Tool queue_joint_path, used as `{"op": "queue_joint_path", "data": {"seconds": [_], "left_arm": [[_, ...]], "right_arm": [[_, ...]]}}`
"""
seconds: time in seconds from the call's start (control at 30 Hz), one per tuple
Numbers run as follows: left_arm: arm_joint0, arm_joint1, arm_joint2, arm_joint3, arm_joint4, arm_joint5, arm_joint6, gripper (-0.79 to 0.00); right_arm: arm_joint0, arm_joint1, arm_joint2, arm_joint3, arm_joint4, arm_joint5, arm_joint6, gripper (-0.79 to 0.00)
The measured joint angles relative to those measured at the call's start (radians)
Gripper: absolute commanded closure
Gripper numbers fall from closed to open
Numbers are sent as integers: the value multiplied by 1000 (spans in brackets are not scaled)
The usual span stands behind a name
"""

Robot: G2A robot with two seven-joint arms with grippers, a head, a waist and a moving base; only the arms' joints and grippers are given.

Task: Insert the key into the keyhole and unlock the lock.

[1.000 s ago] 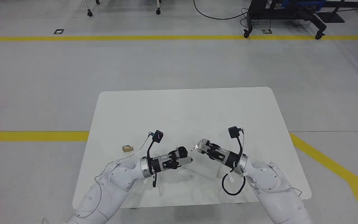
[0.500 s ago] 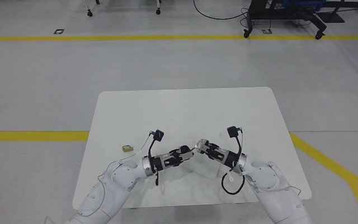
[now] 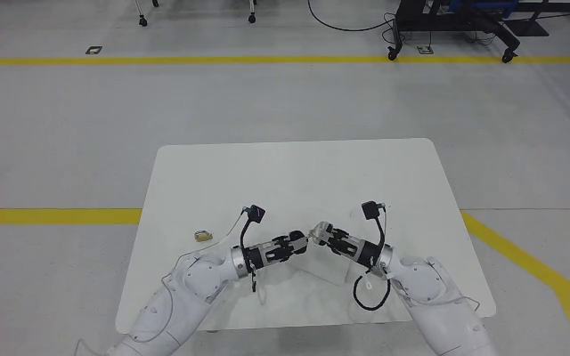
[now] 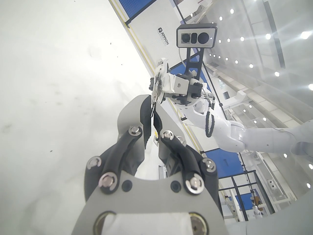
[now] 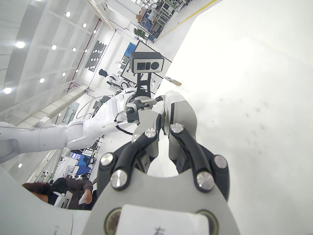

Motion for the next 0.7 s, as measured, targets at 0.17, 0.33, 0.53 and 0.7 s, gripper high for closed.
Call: {"op": "queue_joint_path", "data": {"seconds": [0.17,0.33,0.53,0.7], "left_arm": [[8,8,-25,-14,0,-17,-19,0],[14,17,-43,-39,-14,-31,-72,0],[21,23,-48,-56,-51,-38,-139,0],[23,28,-47,-59,-58,-37,-186,0]], "right_arm": [[-3,8,13,0,28,-10,78,0],[-6,16,19,-9,52,-6,163,0],[-5,20,27,-5,102,8,190,-252],[-2,23,30,2,145,7,222,-197]]}}
